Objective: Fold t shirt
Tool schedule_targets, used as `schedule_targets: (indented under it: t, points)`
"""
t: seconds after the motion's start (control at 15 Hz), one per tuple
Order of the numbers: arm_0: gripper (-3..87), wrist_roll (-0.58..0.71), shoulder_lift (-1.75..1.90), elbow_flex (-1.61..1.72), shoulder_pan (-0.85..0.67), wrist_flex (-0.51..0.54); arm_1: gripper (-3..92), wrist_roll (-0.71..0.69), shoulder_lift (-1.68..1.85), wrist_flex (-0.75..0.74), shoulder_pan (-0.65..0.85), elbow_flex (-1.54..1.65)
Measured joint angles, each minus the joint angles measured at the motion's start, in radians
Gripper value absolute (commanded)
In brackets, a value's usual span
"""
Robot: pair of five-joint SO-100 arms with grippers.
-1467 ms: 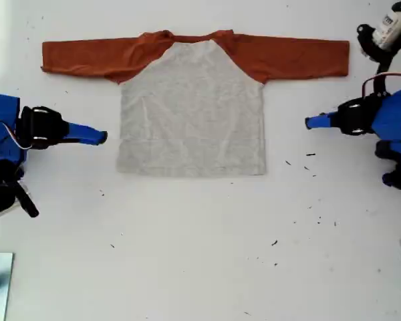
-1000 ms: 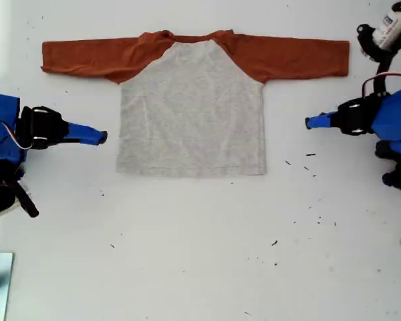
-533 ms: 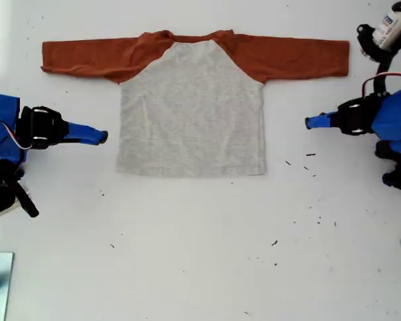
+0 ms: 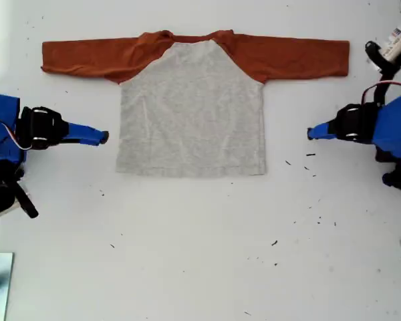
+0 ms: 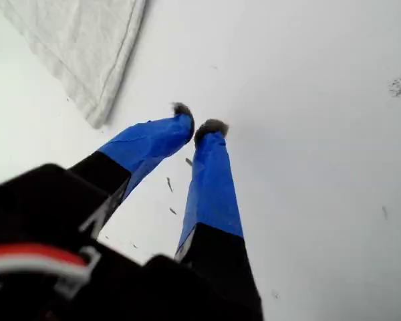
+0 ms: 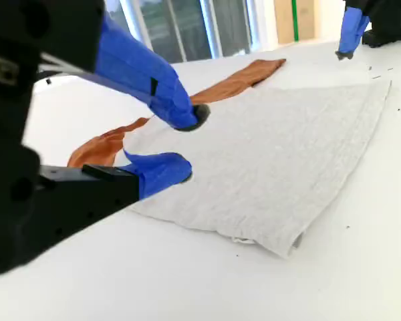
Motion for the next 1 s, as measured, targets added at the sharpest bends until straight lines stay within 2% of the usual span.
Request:
schedule_targets:
  t: [0.13,0.27,0.53,0.6,0.67,0.87,1.0]
  points:
    - [2.2,0.012,0.000,0.000,0.020,0.000,3.4,-0.044,0.002,0.077,0.064,-0.069]
    - [1.9,0.020,0.000,0.000,0.043,0.000,3.4,-0.132,-0.127,0.106,0.218,-0.236]
    - [2.6,0.020,0.000,0.000,0.044,0.000,4.7,-0.545,-0.775,0.129,0.597,-0.753]
    - [2.9,0.023,0.000,0.000,0.044,0.000,24.1,-0.643,-0.897,0.137,0.693,-0.874]
    - [3.0,0.034,0.000,0.000,0.044,0.000,33.9,-0.723,-1.020,0.149,0.782,-0.992]
    - [3.8,0.055,0.000,0.000,0.044,0.000,30.8,-0.919,-1.305,0.175,0.933,-1.255]
    - [4.2,0.055,0.000,0.000,0.044,0.000,29.0,-0.992,-1.371,0.141,0.985,-1.267]
